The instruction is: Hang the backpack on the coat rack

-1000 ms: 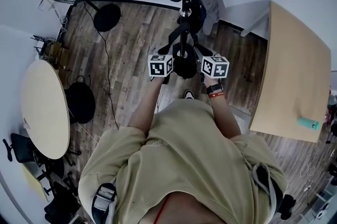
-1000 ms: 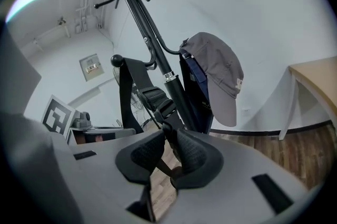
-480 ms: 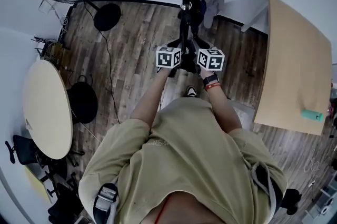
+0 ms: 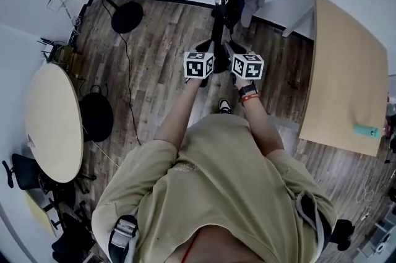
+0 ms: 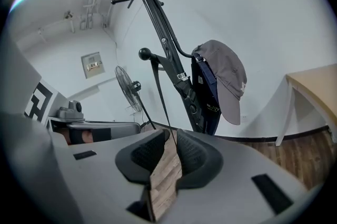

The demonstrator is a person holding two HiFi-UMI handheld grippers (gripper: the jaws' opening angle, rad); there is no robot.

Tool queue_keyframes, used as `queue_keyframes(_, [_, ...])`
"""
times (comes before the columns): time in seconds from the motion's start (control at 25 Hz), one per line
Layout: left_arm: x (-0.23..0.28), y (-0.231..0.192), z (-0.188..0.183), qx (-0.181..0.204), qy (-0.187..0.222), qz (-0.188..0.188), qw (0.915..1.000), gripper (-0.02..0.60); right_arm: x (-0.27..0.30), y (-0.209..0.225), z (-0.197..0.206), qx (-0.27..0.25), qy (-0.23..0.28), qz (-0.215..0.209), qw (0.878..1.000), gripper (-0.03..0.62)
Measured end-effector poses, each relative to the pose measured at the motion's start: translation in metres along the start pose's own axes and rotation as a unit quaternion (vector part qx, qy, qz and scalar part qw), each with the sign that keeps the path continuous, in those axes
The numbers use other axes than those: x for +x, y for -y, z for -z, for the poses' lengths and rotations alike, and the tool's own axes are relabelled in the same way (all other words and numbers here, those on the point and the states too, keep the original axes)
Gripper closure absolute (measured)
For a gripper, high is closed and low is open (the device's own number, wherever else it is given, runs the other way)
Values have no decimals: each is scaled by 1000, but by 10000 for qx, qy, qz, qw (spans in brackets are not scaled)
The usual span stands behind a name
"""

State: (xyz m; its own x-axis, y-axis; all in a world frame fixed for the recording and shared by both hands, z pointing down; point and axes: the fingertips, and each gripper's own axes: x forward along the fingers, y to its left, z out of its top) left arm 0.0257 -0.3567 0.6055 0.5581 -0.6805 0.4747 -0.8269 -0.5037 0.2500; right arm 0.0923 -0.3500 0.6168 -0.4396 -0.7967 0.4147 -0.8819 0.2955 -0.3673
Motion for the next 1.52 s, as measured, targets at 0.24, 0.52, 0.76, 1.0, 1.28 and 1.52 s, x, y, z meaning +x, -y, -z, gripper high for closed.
queue_keyframes(0.24, [-30,7,-18,475,339,-195,9981,554,-27,-11,-13,-88,263,82,9996,522])
queue_keyframes(0.52, [-76,4,-19,509,605,-319,9964,555,-69,-33,-36,-556,608,302,9961,536])
queue_keyframes(0.76, [-122,-8,-26,853,953,-516,9904,555,-113,-30,-48,-963,939,744,9881,540])
queue_keyframes(1.0, [-167,-11,-36,885,1335,-632,9851,555,-149,-49,-46,-895,1226,782,9853,546])
queue_keyframes(1.28, [-203,5,-41,985,1635,-577,9799,555,-174,-72,-40,-883,1407,695,9837,548])
queue_keyframes(1.52, [-217,14,-33,1052,1675,-563,9786,555,-188,-82,-32,-809,1419,695,9841,577])
